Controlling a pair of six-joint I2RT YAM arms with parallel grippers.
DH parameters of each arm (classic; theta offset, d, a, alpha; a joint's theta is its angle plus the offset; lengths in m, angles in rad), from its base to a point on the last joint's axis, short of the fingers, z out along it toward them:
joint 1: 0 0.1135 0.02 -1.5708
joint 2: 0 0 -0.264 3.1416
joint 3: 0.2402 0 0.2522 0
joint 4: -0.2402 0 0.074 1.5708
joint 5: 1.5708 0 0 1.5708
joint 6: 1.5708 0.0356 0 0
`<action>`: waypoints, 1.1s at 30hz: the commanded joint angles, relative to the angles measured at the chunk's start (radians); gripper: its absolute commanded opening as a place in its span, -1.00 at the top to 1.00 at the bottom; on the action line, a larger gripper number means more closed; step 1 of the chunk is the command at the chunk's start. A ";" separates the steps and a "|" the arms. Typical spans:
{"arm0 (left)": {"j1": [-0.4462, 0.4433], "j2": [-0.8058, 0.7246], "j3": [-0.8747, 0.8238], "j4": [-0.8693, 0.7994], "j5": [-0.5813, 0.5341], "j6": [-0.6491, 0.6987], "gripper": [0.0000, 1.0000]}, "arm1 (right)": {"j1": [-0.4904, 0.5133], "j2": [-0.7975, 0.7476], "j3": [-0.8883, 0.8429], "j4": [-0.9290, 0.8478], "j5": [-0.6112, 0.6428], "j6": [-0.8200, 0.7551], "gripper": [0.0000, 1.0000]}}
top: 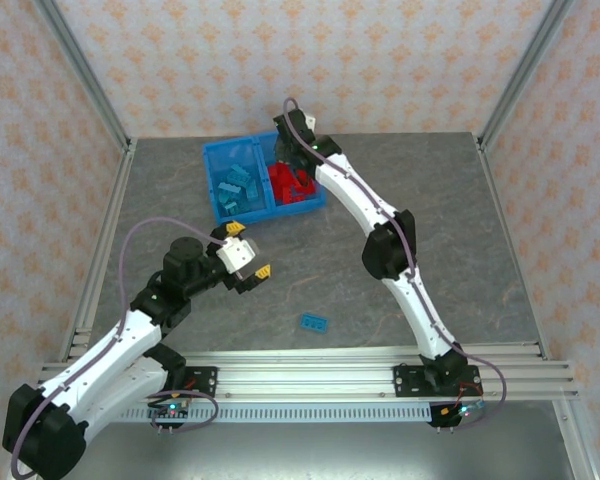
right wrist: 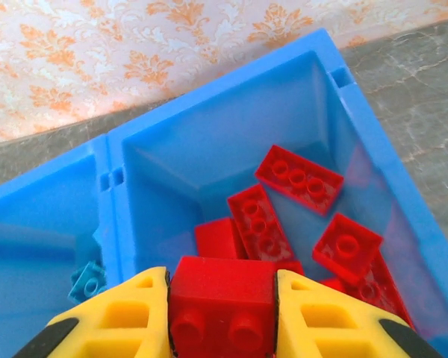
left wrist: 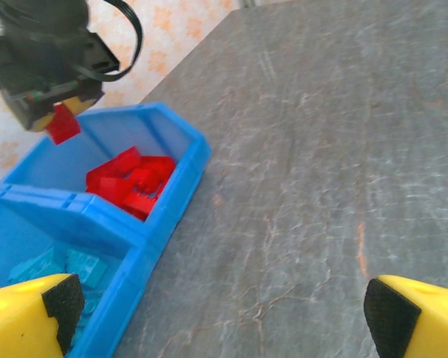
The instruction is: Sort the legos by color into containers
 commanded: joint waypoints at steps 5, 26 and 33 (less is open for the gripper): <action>0.010 -0.004 -0.024 0.045 -0.036 0.040 -0.99 | -0.027 0.093 0.089 0.129 -0.122 -0.019 0.29; 0.063 0.247 0.419 -0.497 -0.434 -0.572 -1.00 | -0.026 -0.549 -0.420 -0.070 -0.226 -0.139 -0.24; -0.097 0.306 0.521 -0.645 -0.290 -0.776 -0.95 | -0.028 -1.066 -1.009 -0.114 -0.361 -0.185 -0.59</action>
